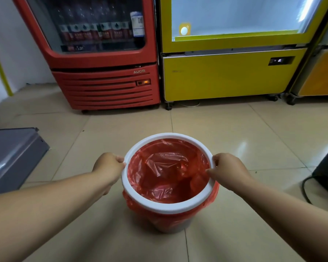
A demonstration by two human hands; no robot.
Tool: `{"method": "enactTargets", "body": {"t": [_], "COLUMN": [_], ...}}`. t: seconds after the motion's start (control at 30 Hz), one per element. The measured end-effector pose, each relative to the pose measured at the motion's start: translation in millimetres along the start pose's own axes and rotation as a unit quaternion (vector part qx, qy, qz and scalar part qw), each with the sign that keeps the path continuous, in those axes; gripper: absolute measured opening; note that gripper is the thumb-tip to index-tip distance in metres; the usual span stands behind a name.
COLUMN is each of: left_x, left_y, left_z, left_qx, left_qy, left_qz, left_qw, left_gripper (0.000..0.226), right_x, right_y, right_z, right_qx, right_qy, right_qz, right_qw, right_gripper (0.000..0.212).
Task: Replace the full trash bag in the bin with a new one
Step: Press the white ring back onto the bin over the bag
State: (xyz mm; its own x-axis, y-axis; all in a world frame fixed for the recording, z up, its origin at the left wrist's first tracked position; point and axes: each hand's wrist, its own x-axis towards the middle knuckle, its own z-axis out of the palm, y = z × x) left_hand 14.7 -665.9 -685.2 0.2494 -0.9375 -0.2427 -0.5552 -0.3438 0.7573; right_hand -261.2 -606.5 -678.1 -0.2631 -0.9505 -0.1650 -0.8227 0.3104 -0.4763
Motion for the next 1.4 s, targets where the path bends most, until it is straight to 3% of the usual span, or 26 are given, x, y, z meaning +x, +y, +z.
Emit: {"method": "enactTargets", "body": {"t": [0.33, 0.63, 0.87, 1.1, 1.17, 1.4], "left_x": [-1, 10, 23, 45, 50, 60], "left_y": [-10, -12, -14, -1, -1, -5], "left_z": [-2, -8, -4, -1, -2, -3], "left_qx": [-0.003, -0.096, -0.047, -0.088, -0.093, -0.121], "left_qy": [-0.002, -0.073, -0.088, -0.125, -0.143, -0.209], "left_qz": [0.002, -0.036, -0.046, -0.059, -0.068, -0.101], "left_qw": [1.0, 0.992, 0.994, 0.987, 0.983, 0.965], "left_gripper": [0.003, 0.009, 0.014, 0.013, 0.014, 0.012], "right_x": [2, 18, 31, 60, 67, 72], "right_y": [1, 11, 10, -4, -4, -1], "right_z": [5, -1, 1, -5, -2, -2], "right_qx": [-0.012, 0.125, 0.125, 0.139, 0.161, 0.252], "right_qy": [0.01, -0.011, -0.05, -0.059, -0.081, -0.114], "right_qz": [0.002, 0.077, 0.112, 0.113, 0.134, 0.183], "right_qw": [1.0, 0.989, 0.985, 0.982, 0.975, 0.943], "right_gripper": [0.026, 0.014, 0.021, 0.031, 0.038, 0.03]}}
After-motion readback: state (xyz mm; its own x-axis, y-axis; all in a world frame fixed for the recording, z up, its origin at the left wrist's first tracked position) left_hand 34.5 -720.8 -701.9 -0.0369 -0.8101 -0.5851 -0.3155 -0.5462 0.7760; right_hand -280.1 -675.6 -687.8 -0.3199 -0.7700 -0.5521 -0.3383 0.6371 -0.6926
